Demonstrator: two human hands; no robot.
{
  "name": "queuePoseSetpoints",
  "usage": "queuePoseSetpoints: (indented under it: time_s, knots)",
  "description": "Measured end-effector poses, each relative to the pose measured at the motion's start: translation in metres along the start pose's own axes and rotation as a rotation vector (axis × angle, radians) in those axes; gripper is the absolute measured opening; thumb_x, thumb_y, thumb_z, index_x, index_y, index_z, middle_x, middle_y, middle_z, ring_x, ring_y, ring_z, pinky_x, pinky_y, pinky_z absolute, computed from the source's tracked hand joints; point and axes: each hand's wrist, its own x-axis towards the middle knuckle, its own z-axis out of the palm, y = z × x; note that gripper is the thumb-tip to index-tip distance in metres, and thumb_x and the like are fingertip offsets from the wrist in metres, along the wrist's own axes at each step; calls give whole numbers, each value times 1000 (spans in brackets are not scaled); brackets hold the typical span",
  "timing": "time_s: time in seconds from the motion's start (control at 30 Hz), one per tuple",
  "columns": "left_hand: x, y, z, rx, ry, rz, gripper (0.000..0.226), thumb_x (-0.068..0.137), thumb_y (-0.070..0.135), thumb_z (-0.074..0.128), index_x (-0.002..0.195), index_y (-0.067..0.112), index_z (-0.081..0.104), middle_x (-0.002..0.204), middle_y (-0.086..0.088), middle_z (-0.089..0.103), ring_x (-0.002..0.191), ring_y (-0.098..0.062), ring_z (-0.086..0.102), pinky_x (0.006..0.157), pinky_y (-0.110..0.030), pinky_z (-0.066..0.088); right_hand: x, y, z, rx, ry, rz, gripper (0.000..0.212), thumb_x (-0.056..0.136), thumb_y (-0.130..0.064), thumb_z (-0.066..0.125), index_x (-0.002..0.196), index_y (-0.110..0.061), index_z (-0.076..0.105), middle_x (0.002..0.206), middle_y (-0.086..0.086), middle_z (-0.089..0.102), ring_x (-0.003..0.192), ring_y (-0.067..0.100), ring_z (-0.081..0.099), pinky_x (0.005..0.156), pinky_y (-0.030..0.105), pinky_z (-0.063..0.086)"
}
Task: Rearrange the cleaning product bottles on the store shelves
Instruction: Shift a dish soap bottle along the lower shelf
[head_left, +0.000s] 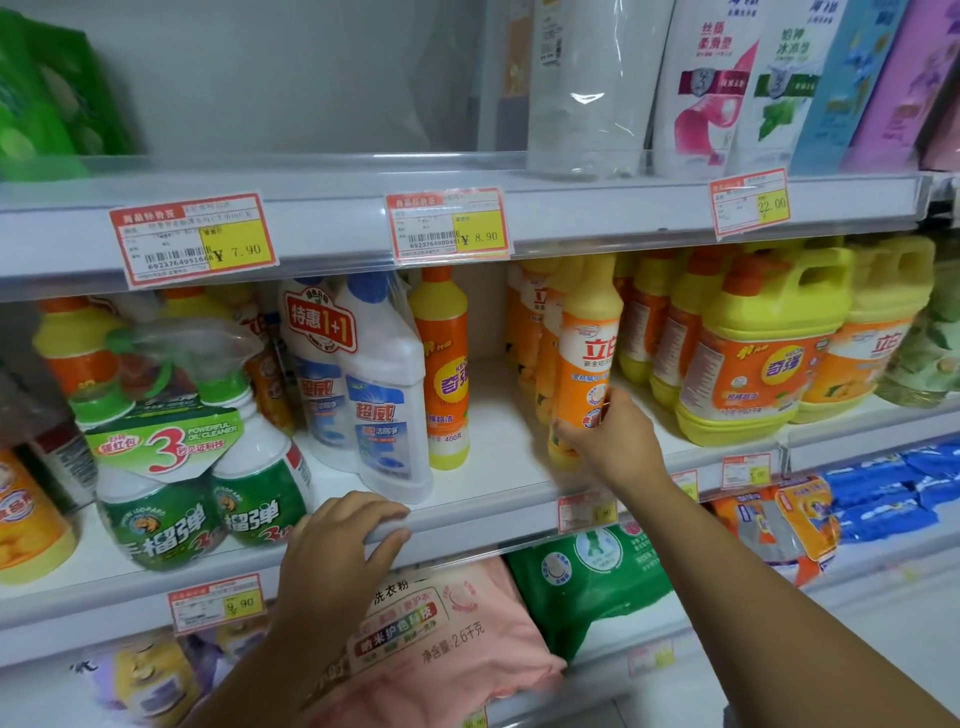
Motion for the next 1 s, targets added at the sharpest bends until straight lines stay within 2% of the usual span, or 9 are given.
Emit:
queuePoseSetpoints:
  time_s: [0.2, 0.43, 1.0]
  knots:
    - [0, 0, 0, -13, 3, -3, 24, 79, 49, 50, 96, 39, 65, 96, 26, 58, 92, -2, 50, 83, -30, 36, 8, 2, -2, 69, -44, 34, 59, 74, -33, 75, 119, -13, 44, 118, 7, 62, 100, 27, 61, 88, 44, 51]
    - [0, -2, 1, -24, -2, -2, 35, 78, 57, 39, 97, 41, 63, 96, 27, 57, 92, 0, 49, 84, -31, 37, 17, 5, 8, 118, -38, -15, 64, 79, -36, 73, 132, -20, 42, 125, 3, 61, 107, 26, 60, 93, 41, 49]
    - [1, -3, 0, -29, -6, 7, 35, 78, 59, 39, 96, 41, 63, 95, 28, 57, 92, 1, 49, 83, -31, 38, 25, 8, 13, 120, 5, 14, 60, 76, -41, 74, 123, -17, 45, 116, 3, 63, 98, 24, 61, 86, 39, 50]
